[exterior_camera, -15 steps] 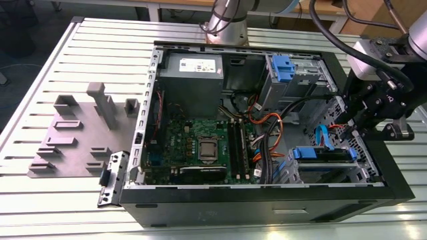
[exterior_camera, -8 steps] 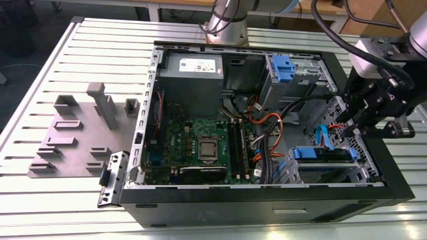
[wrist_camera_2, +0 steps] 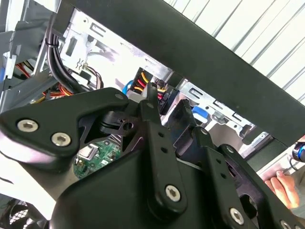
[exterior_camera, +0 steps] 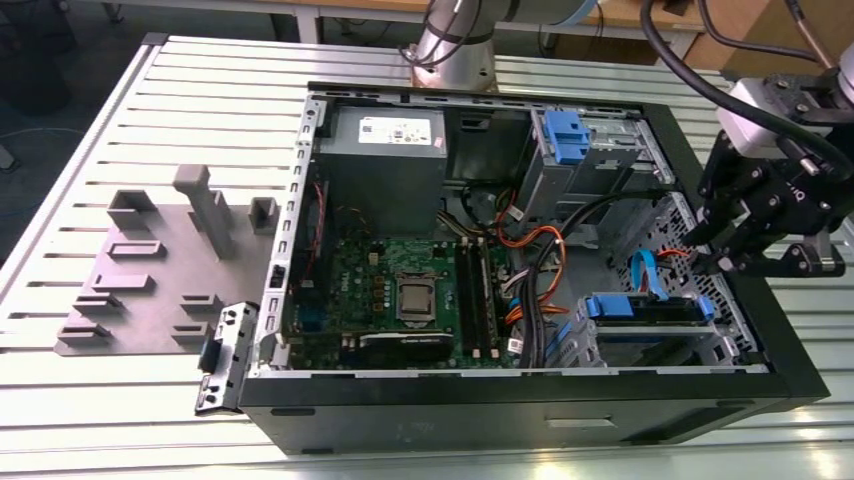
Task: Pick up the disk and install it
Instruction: 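Insert the second disk wire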
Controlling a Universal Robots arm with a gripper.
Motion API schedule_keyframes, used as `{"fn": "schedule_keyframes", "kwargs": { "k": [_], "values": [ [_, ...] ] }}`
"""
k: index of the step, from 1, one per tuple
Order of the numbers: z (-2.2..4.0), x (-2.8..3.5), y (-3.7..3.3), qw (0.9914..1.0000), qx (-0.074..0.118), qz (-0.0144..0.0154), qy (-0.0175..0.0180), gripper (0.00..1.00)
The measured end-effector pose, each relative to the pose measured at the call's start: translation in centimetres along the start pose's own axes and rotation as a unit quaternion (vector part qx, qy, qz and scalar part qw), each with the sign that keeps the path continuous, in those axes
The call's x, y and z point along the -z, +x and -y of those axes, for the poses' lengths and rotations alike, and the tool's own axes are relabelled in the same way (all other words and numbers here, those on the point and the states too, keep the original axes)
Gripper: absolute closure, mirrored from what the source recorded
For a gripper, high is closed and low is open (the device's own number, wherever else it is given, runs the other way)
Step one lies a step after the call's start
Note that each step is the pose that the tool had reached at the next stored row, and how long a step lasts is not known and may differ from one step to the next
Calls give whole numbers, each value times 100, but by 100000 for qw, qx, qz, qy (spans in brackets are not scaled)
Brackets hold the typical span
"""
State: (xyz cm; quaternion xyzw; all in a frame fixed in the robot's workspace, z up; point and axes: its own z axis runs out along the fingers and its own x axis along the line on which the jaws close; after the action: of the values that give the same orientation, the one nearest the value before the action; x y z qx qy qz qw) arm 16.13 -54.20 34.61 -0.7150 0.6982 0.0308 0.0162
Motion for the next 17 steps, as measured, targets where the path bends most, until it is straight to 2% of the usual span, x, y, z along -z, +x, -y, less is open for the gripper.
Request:
{"fn": "schedule_keyframes", "kwargs": {
  "k": [9,10,11,13,17],
  "values": [
    [0,-1,0,100000,2,-35,-2,65],
    [0,-2,0,100000,1,-36,-1,71],
    [0,-1,0,100000,0,-49,-7,71],
    [0,0,1,100000,-2,-71,-6,81],
    [1,-1,0,100000,4,-70,-4,81]
  ]
}}
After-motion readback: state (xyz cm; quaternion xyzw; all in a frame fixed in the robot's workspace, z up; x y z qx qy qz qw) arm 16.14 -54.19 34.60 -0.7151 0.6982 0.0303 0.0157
